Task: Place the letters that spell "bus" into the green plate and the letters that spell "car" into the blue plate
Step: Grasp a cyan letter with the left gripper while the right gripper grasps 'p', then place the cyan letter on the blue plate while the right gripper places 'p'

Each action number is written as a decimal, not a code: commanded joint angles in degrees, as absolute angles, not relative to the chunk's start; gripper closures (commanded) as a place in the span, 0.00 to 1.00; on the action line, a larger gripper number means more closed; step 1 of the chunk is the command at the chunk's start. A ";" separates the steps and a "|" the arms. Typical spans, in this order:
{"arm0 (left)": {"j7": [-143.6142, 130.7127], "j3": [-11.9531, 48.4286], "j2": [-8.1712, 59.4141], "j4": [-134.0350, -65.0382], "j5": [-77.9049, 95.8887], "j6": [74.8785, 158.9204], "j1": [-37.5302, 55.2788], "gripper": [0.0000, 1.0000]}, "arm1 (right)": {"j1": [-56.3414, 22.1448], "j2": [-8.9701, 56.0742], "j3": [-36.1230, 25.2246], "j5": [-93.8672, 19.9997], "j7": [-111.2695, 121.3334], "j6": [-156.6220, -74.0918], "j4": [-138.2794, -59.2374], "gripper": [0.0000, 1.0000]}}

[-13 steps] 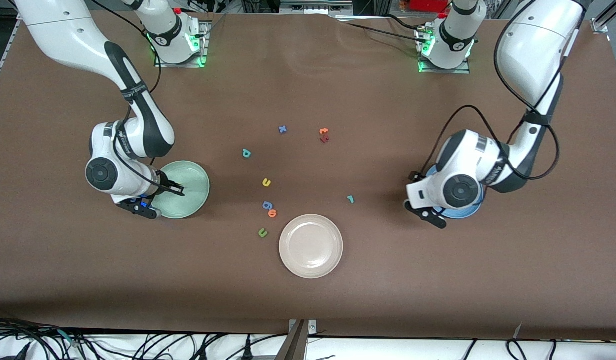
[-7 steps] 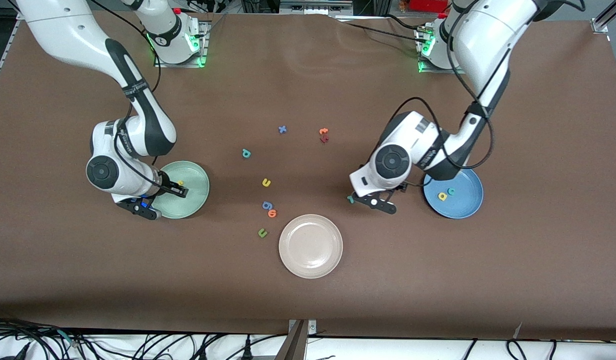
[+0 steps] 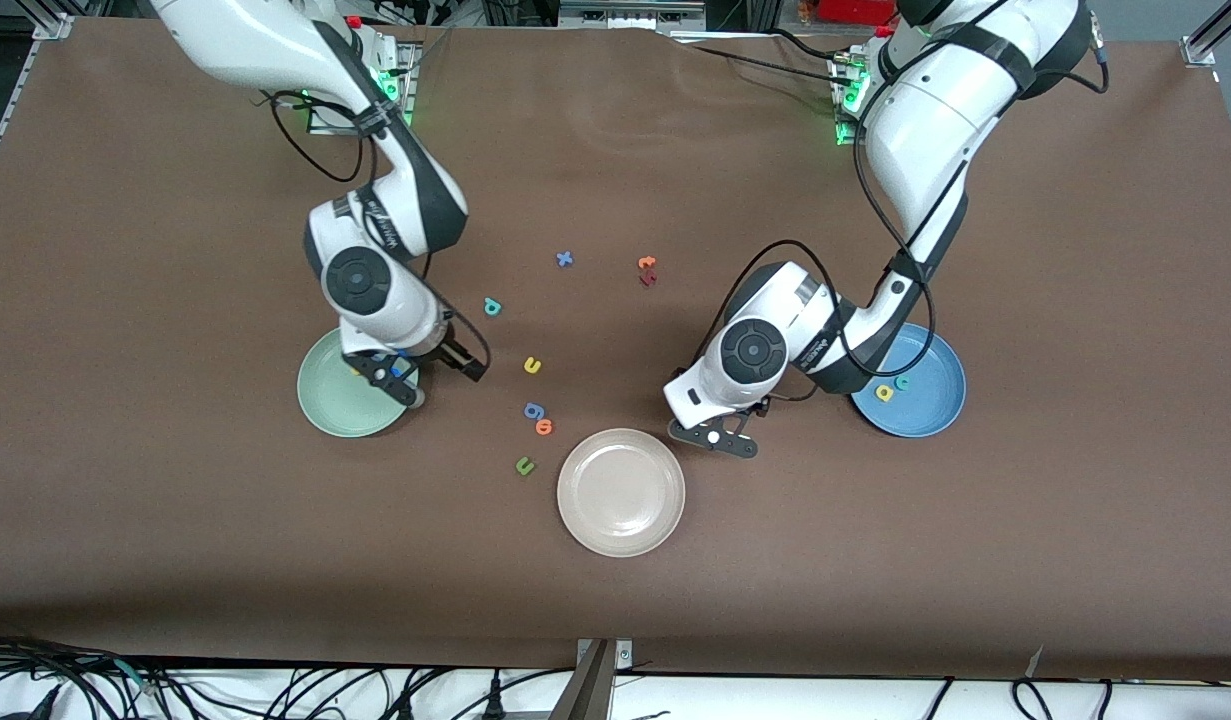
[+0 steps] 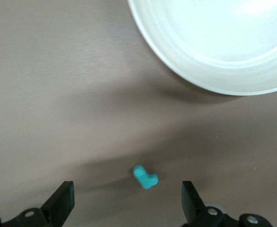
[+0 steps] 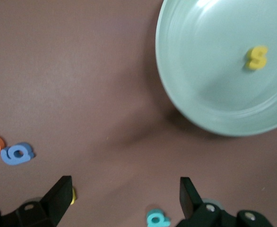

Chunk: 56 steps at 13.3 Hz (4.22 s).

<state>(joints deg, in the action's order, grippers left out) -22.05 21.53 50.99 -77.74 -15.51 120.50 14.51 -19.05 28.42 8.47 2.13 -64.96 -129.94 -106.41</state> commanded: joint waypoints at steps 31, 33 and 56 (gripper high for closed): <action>18.19 21.27 40.36 -86.89 -23.20 96.92 -5.53 1.00 | -18.63 27.42 14.06 2.64 -67.68 -144.05 -122.17 0.97; 18.19 21.27 34.39 -98.03 -22.76 105.95 -7.02 1.00 | -17.67 26.11 13.98 2.64 -66.28 -143.70 -121.82 1.00; 15.39 25.75 30.32 -74.99 -13.80 89.14 -7.29 0.00 | -10.26 25.92 9.58 0.09 -47.34 -139.03 -115.15 0.00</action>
<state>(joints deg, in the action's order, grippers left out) 16.84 25.91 30.15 -79.14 -14.96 93.55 -8.02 -7.21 24.52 9.38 0.66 -41.58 -137.83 -117.29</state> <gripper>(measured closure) 0.000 0.000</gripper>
